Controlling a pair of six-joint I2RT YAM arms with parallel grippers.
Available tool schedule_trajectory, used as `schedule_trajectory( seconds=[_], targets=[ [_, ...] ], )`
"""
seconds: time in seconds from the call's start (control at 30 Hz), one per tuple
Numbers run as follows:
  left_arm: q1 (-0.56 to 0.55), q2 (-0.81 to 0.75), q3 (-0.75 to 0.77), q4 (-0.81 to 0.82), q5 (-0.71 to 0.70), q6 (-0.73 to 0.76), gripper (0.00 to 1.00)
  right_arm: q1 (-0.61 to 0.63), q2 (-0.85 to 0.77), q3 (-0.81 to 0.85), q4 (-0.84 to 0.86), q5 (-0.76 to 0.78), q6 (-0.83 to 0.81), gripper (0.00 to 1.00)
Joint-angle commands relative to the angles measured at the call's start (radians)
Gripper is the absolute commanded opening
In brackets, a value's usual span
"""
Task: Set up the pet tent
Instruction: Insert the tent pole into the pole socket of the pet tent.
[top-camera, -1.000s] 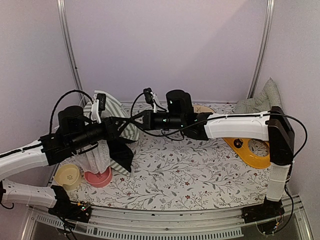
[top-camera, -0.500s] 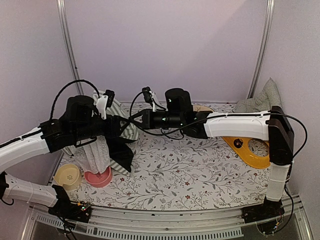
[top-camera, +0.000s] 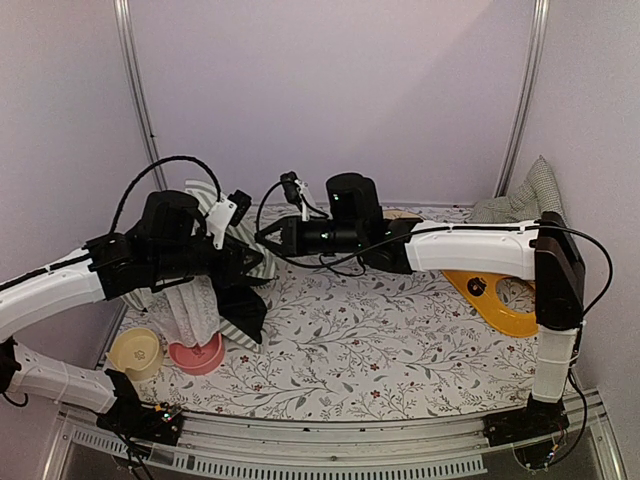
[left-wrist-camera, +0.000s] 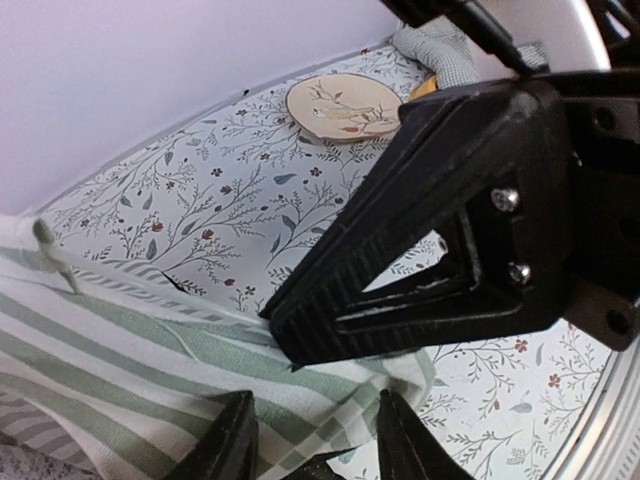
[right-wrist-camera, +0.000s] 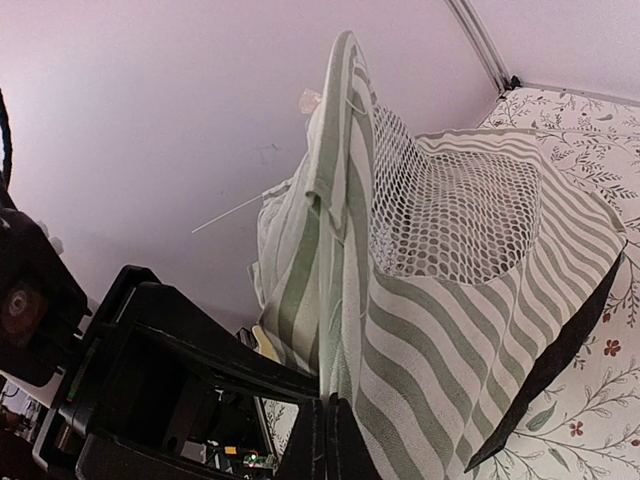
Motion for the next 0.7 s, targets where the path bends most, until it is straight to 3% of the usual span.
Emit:
schedule_trajectory(
  seconds=[0.0,0.17,0.3,0.57,0.67],
  targets=[
    [0.011,-0.030,0.011,0.036,0.085,0.036,0.40,0.015,0.029,0.027,-0.044,0.005,-0.014,0.00],
    [0.011,-0.046,-0.030,0.105,0.182,-0.055,0.36,0.017,0.026,0.030,-0.049,0.027,-0.017,0.00],
    [0.010,-0.011,-0.041,0.110,0.145,-0.146,0.28,0.019,0.026,0.033,-0.050,0.034,-0.017,0.00],
    [-0.006,0.013,-0.075,0.195,0.127,-0.301,0.25,0.027,0.027,0.033,-0.058,0.055,-0.019,0.00],
    [-0.006,0.017,-0.077,0.203,0.125,-0.330,0.19,0.031,0.029,0.034,-0.058,0.060,-0.019,0.00]
  ],
)
